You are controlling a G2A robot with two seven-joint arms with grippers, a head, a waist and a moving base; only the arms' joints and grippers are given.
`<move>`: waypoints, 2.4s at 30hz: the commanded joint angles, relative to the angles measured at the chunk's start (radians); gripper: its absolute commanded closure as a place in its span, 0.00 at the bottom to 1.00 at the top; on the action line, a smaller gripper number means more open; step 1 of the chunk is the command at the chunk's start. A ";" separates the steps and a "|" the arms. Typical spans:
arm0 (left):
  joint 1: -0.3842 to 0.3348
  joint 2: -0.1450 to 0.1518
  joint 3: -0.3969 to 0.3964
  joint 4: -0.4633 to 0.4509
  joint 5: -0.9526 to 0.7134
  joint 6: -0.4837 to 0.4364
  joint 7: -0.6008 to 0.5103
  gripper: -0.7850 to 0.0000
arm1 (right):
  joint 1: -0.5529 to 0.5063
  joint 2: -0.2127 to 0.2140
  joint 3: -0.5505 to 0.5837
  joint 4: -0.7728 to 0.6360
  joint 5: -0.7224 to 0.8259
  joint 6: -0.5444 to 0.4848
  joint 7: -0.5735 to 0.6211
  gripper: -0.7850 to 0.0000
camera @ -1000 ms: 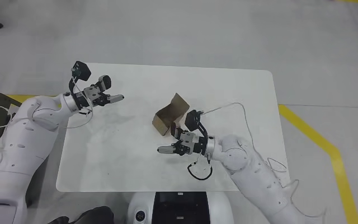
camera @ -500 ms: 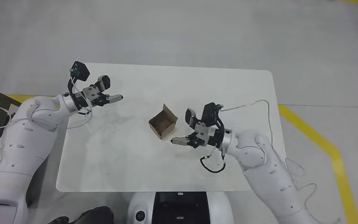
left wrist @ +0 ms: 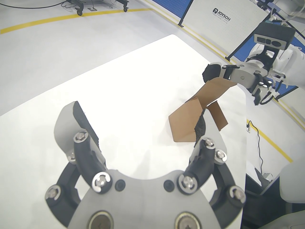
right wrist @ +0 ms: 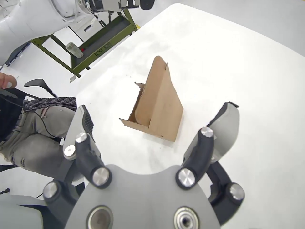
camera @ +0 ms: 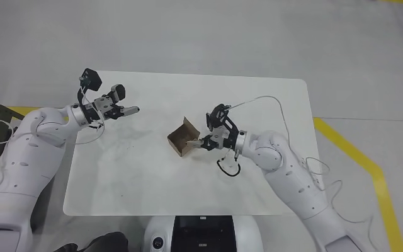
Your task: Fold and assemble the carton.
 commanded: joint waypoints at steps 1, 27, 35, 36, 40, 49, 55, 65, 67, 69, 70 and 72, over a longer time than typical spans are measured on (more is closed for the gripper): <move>-0.001 -0.001 0.000 0.001 0.000 0.000 -0.001 0.00 | 0.017 -0.004 -0.011 0.017 -0.008 0.024 0.007 0.46; -0.021 -0.018 0.019 -0.014 0.022 -0.027 -0.004 0.00 | -0.028 0.001 0.089 0.050 0.284 0.028 -0.089 1.00; -0.028 -0.034 0.047 -0.076 0.092 -0.053 0.067 0.00 | -0.096 0.006 0.169 0.022 0.409 0.067 -0.221 1.00; -0.029 -0.036 0.052 -0.089 0.113 -0.053 0.086 0.00 | -0.100 0.005 0.170 0.020 0.427 0.064 -0.229 1.00; -0.031 -0.045 0.064 -0.129 0.227 -0.053 0.200 0.00 | -0.109 0.000 0.163 0.017 0.481 0.050 -0.248 1.00; -0.035 -0.049 0.073 -0.135 0.297 -0.053 0.248 0.00 | -0.110 0.000 0.163 0.018 0.485 0.048 -0.250 1.00; -0.035 -0.049 0.073 -0.135 0.297 -0.053 0.248 0.00 | -0.110 0.000 0.163 0.018 0.485 0.048 -0.250 1.00; -0.029 -0.065 0.101 -0.163 0.391 -0.053 0.342 0.00 | -0.155 -0.014 0.155 0.013 0.643 0.098 -0.318 1.00; -0.037 -0.069 0.123 -0.161 0.441 -0.053 0.390 0.00 | -0.166 -0.015 0.158 0.002 0.655 0.107 -0.326 1.00; -0.046 -0.072 0.152 -0.149 0.474 -0.053 0.442 0.00 | -0.180 -0.016 0.158 -0.015 0.670 0.115 -0.326 1.00; -0.052 -0.073 0.170 -0.143 0.487 -0.053 0.468 0.00 | -0.190 -0.016 0.156 -0.023 0.691 0.121 -0.320 1.00; -0.071 -0.074 0.207 -0.133 0.520 -0.053 0.520 0.00 | -0.201 -0.016 0.161 -0.035 0.707 0.131 -0.317 1.00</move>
